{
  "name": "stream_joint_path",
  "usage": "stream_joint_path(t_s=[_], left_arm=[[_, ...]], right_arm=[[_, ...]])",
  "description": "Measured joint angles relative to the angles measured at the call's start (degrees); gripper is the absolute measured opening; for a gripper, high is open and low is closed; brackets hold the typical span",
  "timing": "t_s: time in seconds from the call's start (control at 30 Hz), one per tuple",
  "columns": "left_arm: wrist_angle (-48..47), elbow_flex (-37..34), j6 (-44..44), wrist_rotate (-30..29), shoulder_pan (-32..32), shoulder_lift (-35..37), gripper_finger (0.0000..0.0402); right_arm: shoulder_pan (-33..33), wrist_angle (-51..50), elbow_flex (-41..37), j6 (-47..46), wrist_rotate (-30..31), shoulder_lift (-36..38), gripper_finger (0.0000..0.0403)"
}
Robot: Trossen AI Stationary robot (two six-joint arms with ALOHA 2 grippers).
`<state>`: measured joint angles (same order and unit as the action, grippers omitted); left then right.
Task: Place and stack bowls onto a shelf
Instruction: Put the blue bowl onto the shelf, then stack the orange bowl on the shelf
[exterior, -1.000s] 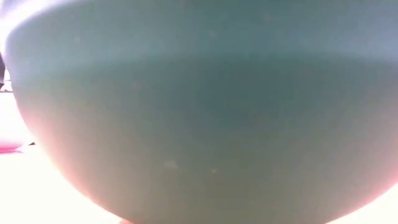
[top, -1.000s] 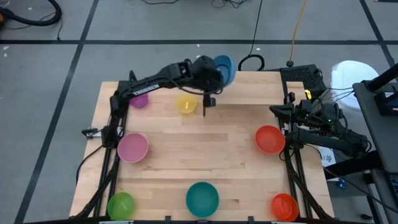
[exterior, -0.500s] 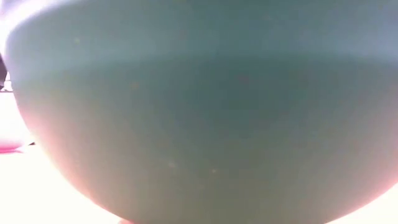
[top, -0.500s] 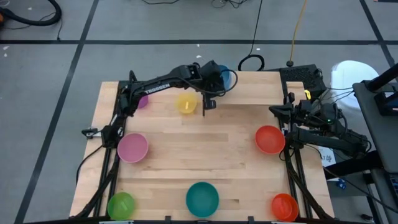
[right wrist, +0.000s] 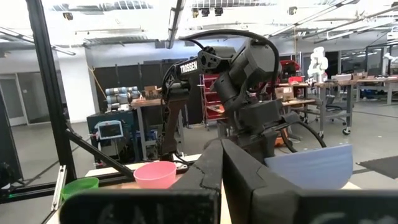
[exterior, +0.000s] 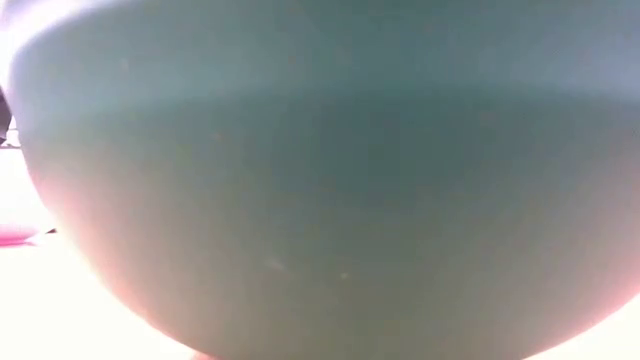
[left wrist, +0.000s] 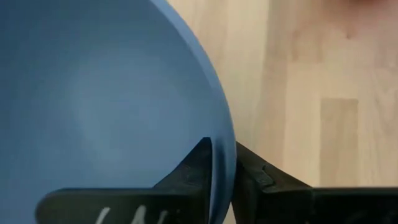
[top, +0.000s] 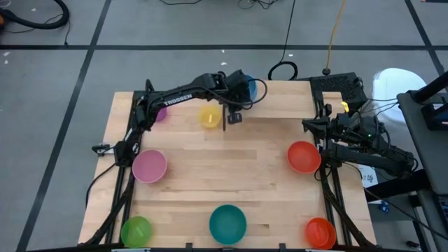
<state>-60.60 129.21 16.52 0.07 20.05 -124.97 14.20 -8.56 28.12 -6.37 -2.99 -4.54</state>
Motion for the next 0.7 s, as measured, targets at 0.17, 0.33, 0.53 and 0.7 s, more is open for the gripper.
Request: stream_joint_path(t_s=[0.17, 0.33, 0.53, 0.7], left_arm=[[0.3, 0.0, -0.6, -2.1, -0.5, 0.0, 0.0069], [0.0, 1.9, -2.0, -2.2, -1.5, 0.1, 0.0083], [-0.1, 5.9, -2.0, -2.4, -2.7, 0.3, 0.0085], [-1.0, 5.6, -1.2, -6.6, -3.5, 3.8, 0.0085]], right_arm=[[0.0, 0.0, 0.0, 0.0, 0.0, 0.0, 0.0], [0.0, 0.0, 0.0, 0.0, 0.0, 0.0, 0.0], [0.0, 0.0, 0.0, 0.0, 0.0, 0.0, 0.0], [0.0, -0.1, 0.0, 0.0, 0.0, 0.0, 0.0]])
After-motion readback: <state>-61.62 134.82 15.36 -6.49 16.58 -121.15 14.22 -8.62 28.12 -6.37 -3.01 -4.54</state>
